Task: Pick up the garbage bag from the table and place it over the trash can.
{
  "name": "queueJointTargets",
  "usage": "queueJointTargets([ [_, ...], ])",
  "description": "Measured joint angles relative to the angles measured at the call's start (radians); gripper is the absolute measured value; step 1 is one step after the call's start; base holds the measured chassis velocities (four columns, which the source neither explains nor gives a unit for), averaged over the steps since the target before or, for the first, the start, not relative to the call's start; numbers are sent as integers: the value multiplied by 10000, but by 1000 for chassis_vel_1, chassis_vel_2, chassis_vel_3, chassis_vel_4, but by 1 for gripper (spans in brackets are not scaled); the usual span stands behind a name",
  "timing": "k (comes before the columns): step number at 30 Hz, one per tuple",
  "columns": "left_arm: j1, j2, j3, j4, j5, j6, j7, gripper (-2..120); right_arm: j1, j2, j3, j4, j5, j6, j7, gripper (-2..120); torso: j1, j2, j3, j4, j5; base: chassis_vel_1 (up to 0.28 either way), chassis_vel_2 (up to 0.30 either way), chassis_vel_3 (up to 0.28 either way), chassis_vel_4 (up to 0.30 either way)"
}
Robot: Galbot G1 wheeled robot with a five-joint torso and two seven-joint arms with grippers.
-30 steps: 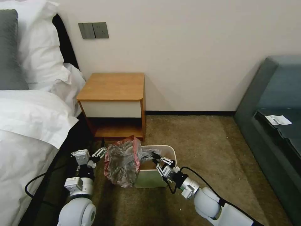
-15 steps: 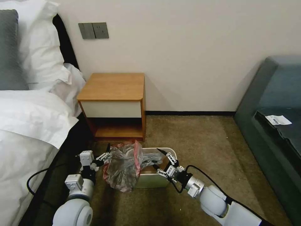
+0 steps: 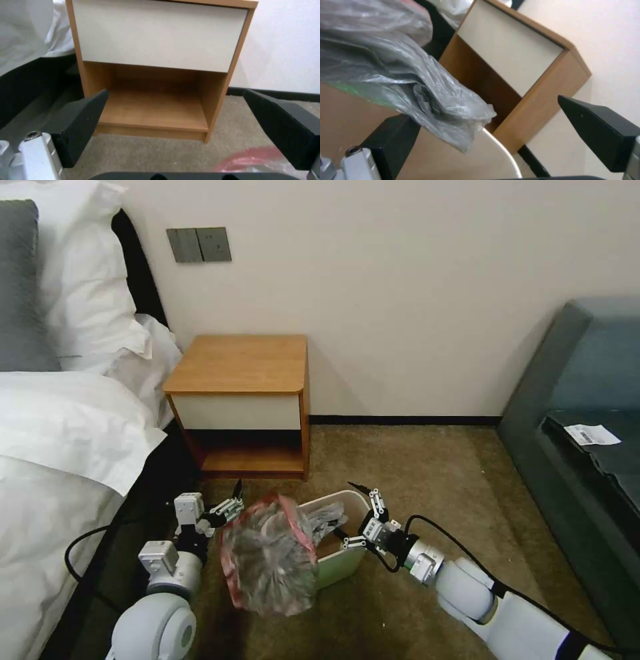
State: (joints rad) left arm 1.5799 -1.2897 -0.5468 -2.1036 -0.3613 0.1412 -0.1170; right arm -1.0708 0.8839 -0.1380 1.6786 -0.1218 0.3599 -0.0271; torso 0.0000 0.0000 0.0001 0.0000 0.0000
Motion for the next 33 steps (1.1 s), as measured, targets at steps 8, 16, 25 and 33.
queueJointTargets([
  [8, 0, -53, 94, 18, 157, -32, 0, 100, -69, -123, -38, 392, 12, -181, 44, 100, 0, 0, 0, 0, 0, 0, 0, 0, 0],
  [16, 104, 15, 128, -21, 195, -36, 11, 100, -106, -683, 9, 851, 834, -651, -358, 100, 0, 0, -1, 0, 1, 0, 0, 0, 0],
  [25, 177, 6, 207, -48, 259, -41, 22, 100, 254, -1842, 107, 1592, 2637, -1608, -1669, 100, 0, 0, -1, 0, 1, 0, 0, 0, 0],
  [33, 516, 157, 222, -316, 63, 248, 59, 100, 134, -2510, 976, 1826, 3128, -1613, -3444, 100, 0, 0, -1, 0, 2, 0, 0, 0, 0],
])
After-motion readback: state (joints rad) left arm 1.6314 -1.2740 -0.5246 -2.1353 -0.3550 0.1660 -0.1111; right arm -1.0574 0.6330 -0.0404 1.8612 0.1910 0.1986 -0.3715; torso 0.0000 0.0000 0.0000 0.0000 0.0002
